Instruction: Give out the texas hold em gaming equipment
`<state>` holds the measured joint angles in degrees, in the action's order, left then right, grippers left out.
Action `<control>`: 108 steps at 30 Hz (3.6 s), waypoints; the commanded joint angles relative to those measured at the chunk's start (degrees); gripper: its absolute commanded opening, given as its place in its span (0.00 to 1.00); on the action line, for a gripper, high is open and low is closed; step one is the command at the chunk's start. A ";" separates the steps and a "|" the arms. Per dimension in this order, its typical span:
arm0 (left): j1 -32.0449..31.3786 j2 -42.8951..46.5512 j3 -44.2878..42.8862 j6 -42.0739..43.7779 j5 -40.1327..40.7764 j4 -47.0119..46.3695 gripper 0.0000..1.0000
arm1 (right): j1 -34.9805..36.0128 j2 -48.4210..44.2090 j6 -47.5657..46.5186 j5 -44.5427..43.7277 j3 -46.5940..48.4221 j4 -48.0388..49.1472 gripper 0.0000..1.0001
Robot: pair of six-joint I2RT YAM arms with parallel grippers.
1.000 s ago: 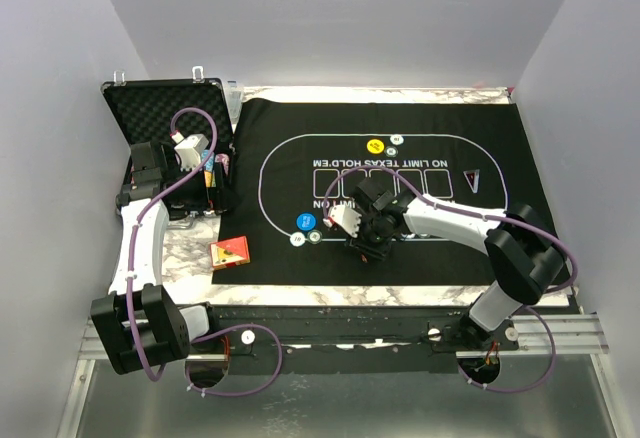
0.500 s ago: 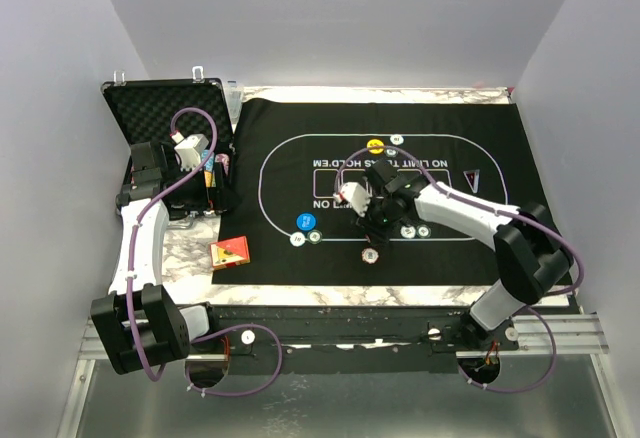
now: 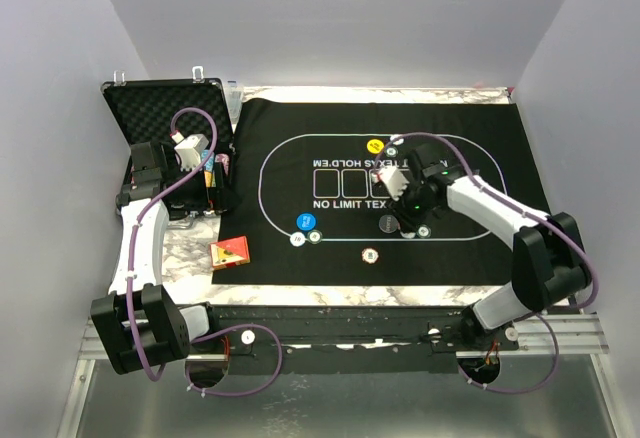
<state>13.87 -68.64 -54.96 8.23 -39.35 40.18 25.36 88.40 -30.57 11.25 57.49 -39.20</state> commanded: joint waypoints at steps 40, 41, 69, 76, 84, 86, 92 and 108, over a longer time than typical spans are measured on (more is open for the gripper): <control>0.03 -0.41 -1.97 0.65 -1.45 0.44 0.99 | -10.10 -3.67 -9.67 9.94 0.74 -9.40 0.70; 0.02 -0.49 -1.99 0.57 -1.59 0.51 0.99 | -6.64 -4.21 -7.90 9.23 0.09 -8.62 0.70; -0.16 -0.23 -2.02 0.48 -1.62 0.59 0.99 | 20.57 4.32 4.19 -3.47 -2.63 5.60 0.71; -0.14 -0.68 -2.14 0.47 -1.63 0.47 0.99 | 21.13 5.46 4.29 -4.65 -2.16 6.37 0.67; -0.21 -0.91 -2.10 0.63 -1.54 0.56 0.99 | 21.22 6.26 4.59 -4.61 -1.51 6.74 0.54; -0.24 -0.79 -2.08 0.65 -1.52 0.56 0.99 | 21.22 6.03 4.61 -4.24 -1.21 6.27 0.47; -0.25 -0.86 -2.08 0.65 -1.59 0.60 0.99 | 21.22 3.95 4.30 -3.18 -1.10 4.32 0.32; -0.25 -0.92 -1.99 0.71 -1.94 0.59 0.99 | 21.22 9.12 5.08 -1.33 9.04 5.57 0.28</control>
<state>13.76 -69.34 -55.61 8.21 -39.62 40.38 46.17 93.71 -26.00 8.32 61.98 -35.57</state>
